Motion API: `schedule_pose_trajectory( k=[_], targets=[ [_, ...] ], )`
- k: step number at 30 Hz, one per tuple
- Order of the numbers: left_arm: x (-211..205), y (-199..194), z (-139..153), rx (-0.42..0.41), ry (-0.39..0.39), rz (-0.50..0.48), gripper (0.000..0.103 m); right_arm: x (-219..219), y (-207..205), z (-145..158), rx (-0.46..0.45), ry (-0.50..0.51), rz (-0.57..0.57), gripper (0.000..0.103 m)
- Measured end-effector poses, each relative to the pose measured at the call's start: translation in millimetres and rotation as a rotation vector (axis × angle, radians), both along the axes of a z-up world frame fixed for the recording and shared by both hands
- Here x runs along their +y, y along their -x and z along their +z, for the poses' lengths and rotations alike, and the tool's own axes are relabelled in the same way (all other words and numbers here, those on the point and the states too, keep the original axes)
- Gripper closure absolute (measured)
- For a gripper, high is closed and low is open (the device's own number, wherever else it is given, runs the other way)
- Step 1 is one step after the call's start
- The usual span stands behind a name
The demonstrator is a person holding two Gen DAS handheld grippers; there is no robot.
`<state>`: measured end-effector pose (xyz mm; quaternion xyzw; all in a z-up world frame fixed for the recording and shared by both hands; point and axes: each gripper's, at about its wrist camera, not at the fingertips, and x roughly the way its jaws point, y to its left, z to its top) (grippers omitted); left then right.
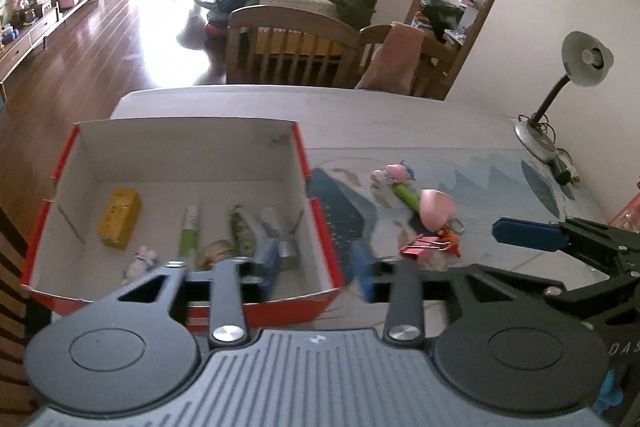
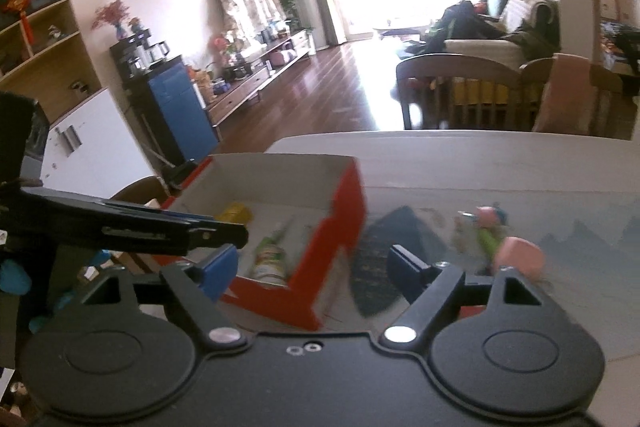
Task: Organize rigid objects
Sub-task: 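Withdraw both tools from the box back over the item pile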
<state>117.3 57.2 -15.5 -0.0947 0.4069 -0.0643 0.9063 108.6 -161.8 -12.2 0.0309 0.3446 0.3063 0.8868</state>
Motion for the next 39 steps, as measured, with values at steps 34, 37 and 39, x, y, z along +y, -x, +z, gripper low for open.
schedule_pose_trajectory(
  k=[34,37,39],
  targets=[
    [-174,-64,-95,0.067,0.001,0.06,0.0,-142,-72,-117,0.003,0.239,0.021,0.025],
    [-181,-74,-109,0.098,0.009,0.099,0.0,-140,-80,-132,0.007,0.256,0.047,0.026],
    [-182,-80,-118,0.119,0.031,0.134,0.0,-138,-85,-141,0.009,0.273,0.058,0.029]
  ],
)
